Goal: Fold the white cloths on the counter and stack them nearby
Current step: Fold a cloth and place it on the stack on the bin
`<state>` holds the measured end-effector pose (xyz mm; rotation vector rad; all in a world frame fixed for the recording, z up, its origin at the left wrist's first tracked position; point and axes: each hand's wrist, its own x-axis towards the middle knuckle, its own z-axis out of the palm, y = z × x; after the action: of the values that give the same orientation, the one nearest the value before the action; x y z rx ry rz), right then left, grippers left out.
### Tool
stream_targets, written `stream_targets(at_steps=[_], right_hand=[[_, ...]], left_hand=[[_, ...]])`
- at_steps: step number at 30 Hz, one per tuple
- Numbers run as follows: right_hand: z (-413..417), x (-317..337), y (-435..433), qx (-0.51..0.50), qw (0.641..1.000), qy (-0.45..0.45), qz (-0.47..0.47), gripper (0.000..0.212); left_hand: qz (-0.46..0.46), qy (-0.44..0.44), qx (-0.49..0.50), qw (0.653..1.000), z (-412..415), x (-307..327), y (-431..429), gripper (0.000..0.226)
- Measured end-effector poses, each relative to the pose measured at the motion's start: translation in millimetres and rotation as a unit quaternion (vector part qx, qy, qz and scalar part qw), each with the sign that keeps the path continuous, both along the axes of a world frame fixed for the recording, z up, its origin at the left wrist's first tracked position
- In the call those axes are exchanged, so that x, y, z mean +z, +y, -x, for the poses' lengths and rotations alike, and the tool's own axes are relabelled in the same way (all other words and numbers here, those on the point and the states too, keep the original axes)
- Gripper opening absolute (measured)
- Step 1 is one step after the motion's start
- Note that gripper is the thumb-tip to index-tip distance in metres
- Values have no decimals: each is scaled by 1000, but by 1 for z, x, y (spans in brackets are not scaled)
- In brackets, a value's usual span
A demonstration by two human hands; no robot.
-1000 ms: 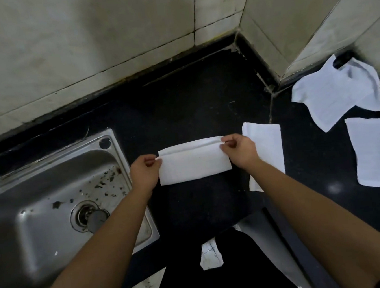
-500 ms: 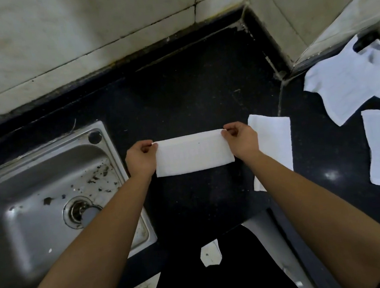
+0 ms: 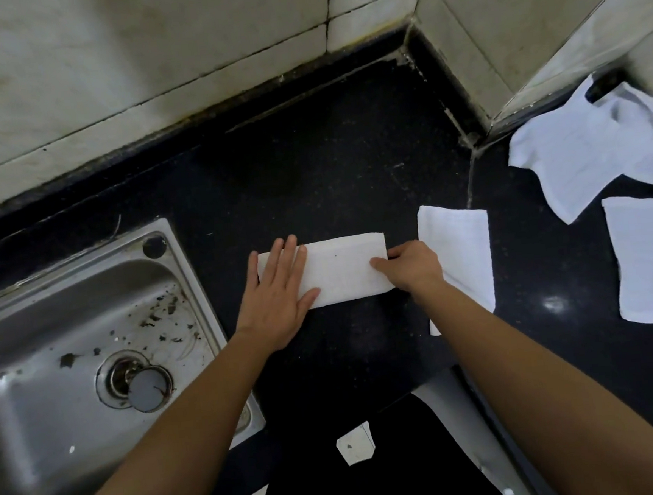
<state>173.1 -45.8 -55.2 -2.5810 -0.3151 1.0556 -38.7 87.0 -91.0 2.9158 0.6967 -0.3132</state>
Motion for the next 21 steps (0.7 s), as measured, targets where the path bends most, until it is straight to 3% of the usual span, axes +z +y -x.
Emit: stream_targets(at_steps=[3, 6, 13, 16, 18, 21], right_hand=[[-7, -3, 0, -71, 995, 57, -37, 13], [-7, -5, -4, -102, 989, 88, -59, 17], [0, 7, -5, -27, 998, 49, 12, 38], [2, 10, -4, -13, 997, 58, 43, 42], [1, 11, -4, -40, 994, 93, 37, 37], [4, 9, -8, -152, 974, 157, -57, 26]], left_hand=[[12, 24, 8, 1000, 2, -12, -4, 74], [21, 33, 17, 999, 4, -18, -6, 75], [8, 5, 17, 1000, -15, -5, -1, 75], [17, 34, -12, 999, -24, -9, 0, 82], [25, 46, -14, 999, -24, -14, -1, 85], [27, 38, -9, 999, -23, -16, -2, 86]])
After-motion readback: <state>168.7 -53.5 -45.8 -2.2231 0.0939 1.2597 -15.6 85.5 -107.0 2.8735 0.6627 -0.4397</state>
